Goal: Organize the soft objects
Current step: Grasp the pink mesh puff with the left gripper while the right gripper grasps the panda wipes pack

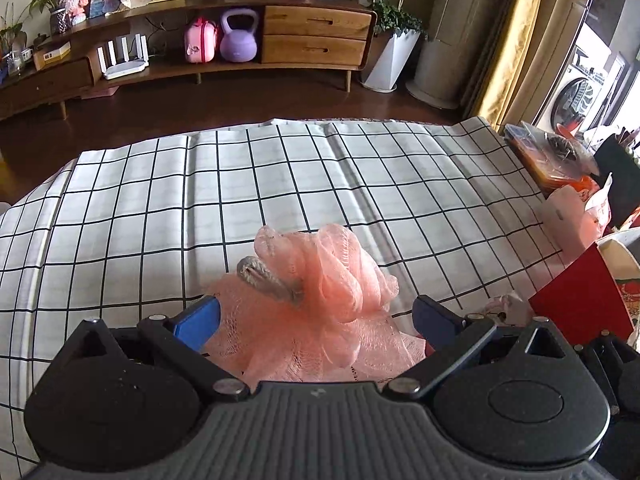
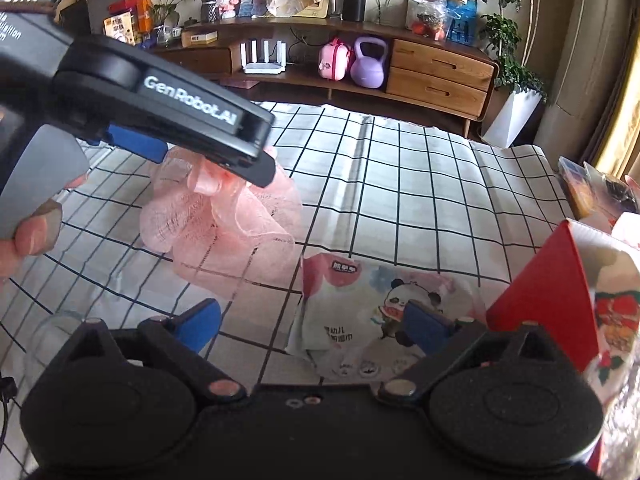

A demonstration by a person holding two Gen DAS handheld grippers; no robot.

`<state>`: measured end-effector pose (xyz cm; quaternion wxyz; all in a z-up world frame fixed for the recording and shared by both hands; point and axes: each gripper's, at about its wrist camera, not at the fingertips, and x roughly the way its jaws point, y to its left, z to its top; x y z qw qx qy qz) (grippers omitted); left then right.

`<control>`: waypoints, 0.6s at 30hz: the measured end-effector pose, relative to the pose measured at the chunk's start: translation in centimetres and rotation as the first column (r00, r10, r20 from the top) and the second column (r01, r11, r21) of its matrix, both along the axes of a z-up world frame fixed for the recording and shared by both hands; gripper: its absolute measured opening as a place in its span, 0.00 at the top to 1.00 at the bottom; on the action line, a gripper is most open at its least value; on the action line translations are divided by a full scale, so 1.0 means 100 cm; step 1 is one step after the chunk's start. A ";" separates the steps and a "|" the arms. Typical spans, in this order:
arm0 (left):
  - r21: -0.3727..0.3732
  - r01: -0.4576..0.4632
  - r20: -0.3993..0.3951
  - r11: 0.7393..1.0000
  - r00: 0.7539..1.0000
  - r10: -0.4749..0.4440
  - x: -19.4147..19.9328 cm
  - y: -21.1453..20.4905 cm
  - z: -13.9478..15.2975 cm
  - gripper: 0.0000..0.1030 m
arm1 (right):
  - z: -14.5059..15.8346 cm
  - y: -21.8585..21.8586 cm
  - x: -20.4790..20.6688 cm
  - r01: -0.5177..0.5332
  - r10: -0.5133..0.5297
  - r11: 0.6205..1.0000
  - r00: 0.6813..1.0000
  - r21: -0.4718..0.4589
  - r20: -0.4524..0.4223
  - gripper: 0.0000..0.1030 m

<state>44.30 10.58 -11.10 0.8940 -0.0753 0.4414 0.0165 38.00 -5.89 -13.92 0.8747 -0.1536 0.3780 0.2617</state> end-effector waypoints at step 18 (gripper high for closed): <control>0.058 0.019 -0.075 0.998 0.997 -0.015 0.013 -0.004 -0.037 0.18 | -0.032 0.015 0.011 -0.014 0.022 0.995 0.997 -0.102 0.073 0.28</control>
